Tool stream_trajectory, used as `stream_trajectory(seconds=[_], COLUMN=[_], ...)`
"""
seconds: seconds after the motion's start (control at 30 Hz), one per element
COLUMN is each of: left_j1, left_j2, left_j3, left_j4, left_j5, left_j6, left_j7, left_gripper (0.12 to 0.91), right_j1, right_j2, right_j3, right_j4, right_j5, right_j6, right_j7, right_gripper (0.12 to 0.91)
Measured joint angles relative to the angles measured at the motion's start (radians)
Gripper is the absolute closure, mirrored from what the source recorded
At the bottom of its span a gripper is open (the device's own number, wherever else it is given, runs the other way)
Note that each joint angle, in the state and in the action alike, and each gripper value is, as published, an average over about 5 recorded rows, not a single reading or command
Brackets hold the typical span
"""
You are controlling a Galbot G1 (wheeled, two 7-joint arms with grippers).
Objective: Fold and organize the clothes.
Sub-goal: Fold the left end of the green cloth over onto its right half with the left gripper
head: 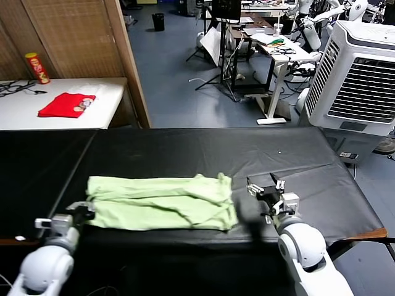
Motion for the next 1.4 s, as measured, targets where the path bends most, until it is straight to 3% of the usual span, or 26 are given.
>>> stream_trajectory(seconds=[0.1, 0.23, 0.47, 0.63, 0.87, 1.2, 1.3, 1.4], left_j1=[-0.002, -0.018, -0.080, -0.149, -0.228, -0.229, -0.223, -0.219], left_j2=[0.017, -0.016, -0.145, -0.251, -0.361, -0.422, -0.438, -0.454], left_j3=[0.004, 0.054, 0.226, 0.346, 0.465, 0.518, 0.520, 0.523], left_j4=[-0.036, -0.113, -0.213, -0.212, -0.171, -0.134, -0.120, -0.110], left_j5=[-0.015, -0.091, -0.282, -0.335, -0.338, -0.285, -0.261, -0.249], left_j6=[0.019, 0.057, 0.126, 0.147, 0.150, 0.133, 0.122, 0.118], left_j7=[-0.021, -0.066, -0.142, -0.169, -0.174, -0.151, -0.133, -0.124], left_gripper=[0.875, 0.875, 0.875, 0.875, 0.875, 0.871, 0.788, 0.624], right_j1=[-0.011, -0.031, -0.060, -0.076, -0.093, -0.084, -0.082, -0.078], right_j2=[0.007, 0.015, 0.032, 0.036, 0.039, 0.041, 0.037, 0.030], right_j3=[0.002, 0.017, 0.047, 0.070, 0.088, 0.067, 0.054, 0.039], right_j4=[0.004, 0.011, 0.012, 0.016, 0.020, 0.015, 0.016, 0.018], right_j5=[-0.013, -0.028, -0.052, -0.058, -0.071, -0.077, -0.077, -0.076], right_j6=[0.001, 0.005, 0.015, 0.017, 0.020, 0.027, 0.041, 0.058], right_j7=[0.000, 0.000, -0.001, -0.003, -0.009, -0.031, -0.056, -0.080], right_gripper=[0.227, 0.227, 0.227, 0.227, 0.227, 0.227, 0.227, 0.227])
